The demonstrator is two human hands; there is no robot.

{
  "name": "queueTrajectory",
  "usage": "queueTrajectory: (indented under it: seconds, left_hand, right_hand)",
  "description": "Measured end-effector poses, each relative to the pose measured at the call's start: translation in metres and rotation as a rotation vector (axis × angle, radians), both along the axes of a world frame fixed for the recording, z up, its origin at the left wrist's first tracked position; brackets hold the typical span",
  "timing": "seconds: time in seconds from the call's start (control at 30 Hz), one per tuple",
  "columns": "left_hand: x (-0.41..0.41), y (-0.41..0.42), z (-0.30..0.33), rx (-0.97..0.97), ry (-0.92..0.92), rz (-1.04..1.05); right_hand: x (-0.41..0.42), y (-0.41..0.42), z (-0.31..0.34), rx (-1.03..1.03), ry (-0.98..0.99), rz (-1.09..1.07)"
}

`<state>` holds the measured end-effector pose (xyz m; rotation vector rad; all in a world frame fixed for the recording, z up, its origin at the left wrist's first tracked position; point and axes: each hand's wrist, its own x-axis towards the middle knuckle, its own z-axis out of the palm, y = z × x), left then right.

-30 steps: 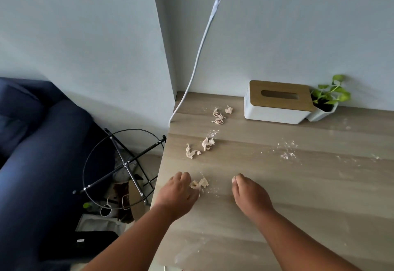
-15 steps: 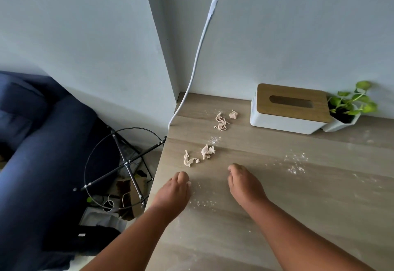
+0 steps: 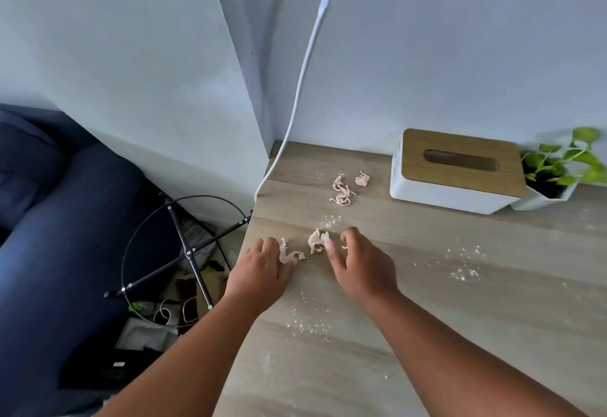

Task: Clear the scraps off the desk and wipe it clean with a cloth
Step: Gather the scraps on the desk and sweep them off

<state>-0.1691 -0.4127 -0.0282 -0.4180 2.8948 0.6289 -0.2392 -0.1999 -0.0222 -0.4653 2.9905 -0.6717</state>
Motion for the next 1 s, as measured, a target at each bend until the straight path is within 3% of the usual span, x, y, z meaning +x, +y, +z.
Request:
queueTrajectory:
  seconds: [0.27,0.4,0.53,0.77,1.0]
  left_hand:
    - [-0.002,0.001,-0.003,-0.076,0.078,-0.079]
    - [-0.004,0.001,-0.003,-0.135,0.026,-0.117]
    - [-0.006,0.001,0.001,-0.048,0.065,-0.077]
    - [-0.026,-0.002,0.006,0.126,0.023,0.001]
    - [-0.072,0.011,0.012,0.141,0.048,-0.088]
  right_hand:
    - [-0.016,-0.035,-0.004,0.120,-0.009,0.169]
    - [-0.016,-0.042,-0.010,0.213,0.061,0.242]
    - [-0.015,-0.042,-0.007,0.301,0.130,0.225]
    - [-0.032,-0.027,0.002,0.217,0.029,0.192]
    - [-0.071,0.005,0.000,0.103,-0.017,0.094]
